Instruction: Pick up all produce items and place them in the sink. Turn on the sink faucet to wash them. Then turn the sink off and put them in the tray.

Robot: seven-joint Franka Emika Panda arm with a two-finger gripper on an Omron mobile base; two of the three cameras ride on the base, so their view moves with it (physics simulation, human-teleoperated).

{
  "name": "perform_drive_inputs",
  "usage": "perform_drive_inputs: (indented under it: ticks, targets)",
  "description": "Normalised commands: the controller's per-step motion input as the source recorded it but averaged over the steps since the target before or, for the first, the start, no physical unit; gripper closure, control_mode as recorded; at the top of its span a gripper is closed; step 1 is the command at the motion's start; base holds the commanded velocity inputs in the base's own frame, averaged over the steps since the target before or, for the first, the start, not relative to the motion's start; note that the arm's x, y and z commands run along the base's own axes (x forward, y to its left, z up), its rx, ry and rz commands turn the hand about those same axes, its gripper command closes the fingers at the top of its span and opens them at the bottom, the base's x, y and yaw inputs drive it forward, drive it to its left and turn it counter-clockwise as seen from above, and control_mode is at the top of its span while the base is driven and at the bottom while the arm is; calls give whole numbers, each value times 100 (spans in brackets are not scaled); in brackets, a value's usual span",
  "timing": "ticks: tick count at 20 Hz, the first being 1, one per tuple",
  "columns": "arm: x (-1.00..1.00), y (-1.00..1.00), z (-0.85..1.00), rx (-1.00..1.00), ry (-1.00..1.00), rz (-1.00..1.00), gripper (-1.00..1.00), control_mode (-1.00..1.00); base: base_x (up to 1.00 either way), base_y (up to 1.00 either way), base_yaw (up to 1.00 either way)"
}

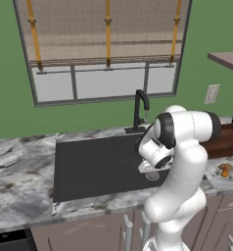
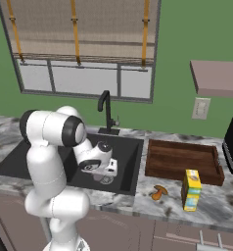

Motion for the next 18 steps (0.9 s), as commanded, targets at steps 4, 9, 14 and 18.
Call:
perform_drive_inputs:
  ticks: [4, 9, 14, 18]
  targets:
    - [0, 5, -7, 0, 1, 0, 100, -100, 0, 0, 0]
    - [5, 5, -12, 0, 0, 0, 100, -100, 0, 0, 0]
    - [9, 4, -12, 0, 0, 0, 100, -100, 0, 0, 0]
    - [13, 3, -13, 0, 0, 0, 100, -100, 0, 0, 0]
